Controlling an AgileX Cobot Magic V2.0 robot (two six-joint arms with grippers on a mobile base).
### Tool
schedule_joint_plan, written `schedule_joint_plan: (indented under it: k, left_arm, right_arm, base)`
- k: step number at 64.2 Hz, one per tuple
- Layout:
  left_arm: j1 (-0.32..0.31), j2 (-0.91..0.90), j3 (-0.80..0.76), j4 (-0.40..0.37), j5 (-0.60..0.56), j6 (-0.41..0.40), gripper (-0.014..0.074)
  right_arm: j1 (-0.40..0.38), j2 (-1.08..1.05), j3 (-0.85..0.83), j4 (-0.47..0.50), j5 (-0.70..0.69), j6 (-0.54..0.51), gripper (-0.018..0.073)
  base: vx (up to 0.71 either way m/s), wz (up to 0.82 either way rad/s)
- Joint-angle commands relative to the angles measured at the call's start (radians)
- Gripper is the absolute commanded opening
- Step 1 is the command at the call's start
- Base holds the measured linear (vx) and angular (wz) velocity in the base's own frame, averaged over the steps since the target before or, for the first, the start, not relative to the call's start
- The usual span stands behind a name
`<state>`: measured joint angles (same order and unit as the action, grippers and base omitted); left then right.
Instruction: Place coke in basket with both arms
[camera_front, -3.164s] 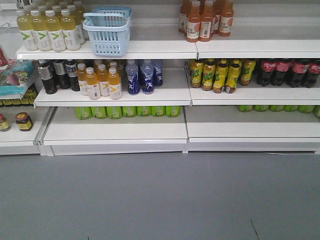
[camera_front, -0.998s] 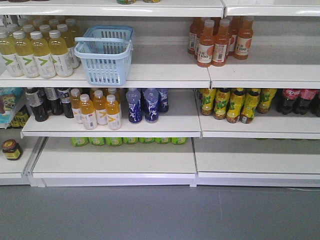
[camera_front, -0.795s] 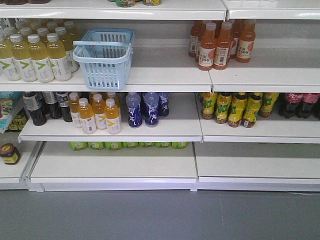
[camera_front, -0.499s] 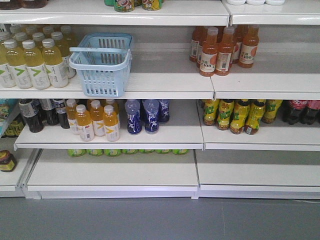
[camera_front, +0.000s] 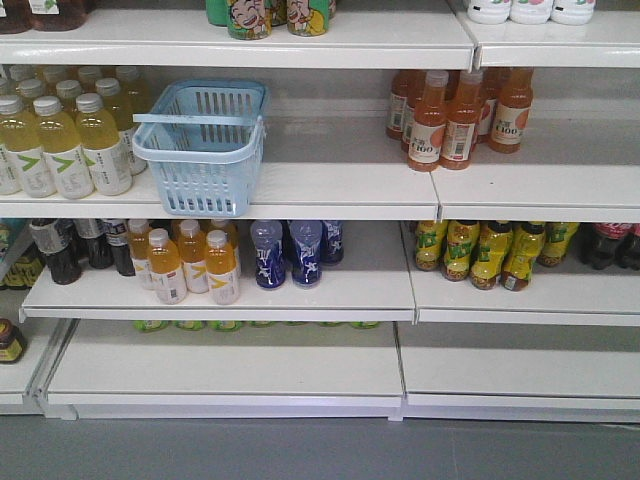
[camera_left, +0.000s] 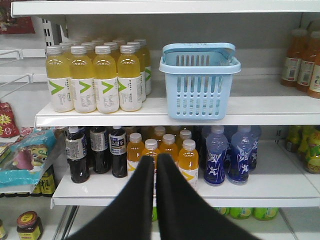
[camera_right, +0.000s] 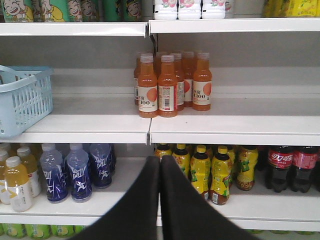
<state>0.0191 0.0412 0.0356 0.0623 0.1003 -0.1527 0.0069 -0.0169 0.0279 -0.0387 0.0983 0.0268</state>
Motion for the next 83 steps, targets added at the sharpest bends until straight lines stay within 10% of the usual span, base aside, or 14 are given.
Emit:
schedule_joint_plan:
  k: [1,83]
  left_arm:
    - [-0.001,0.012,-0.034,-0.008,-0.083,-0.002,-0.0006]
    - [-0.001,0.012,-0.034,-0.008,-0.083,-0.002,-0.0006]
  right_arm:
    - [-0.005,-0.006,0.008,-0.004,-0.078,-0.005,-0.001]
    - [-0.005,-0.006,0.008,-0.004,-0.078,-0.005,-0.001]
  base:
    - [0.11,0.01]
    - [0.09,0.0]
